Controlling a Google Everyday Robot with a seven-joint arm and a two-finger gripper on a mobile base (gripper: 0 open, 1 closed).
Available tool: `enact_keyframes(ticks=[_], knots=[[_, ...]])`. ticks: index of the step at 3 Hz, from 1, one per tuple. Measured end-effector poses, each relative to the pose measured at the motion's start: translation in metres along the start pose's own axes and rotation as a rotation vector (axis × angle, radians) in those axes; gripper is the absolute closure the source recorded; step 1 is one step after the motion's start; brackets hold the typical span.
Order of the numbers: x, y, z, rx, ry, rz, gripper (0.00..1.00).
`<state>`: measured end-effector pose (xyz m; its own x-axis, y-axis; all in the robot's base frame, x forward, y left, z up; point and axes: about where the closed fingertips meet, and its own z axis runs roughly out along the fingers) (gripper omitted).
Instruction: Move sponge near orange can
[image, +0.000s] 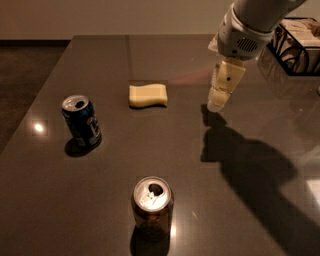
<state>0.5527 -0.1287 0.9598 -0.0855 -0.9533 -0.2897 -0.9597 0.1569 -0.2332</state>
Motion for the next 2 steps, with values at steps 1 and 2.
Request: enact_keyframes(ticks=[1, 2], knots=[[-0.047, -0.027, 0.045, -0.02, -0.041, -0.026, 0.0], [-0.073, -0.035, 0.078, -0.048, -0.055, -0.037, 0.0]])
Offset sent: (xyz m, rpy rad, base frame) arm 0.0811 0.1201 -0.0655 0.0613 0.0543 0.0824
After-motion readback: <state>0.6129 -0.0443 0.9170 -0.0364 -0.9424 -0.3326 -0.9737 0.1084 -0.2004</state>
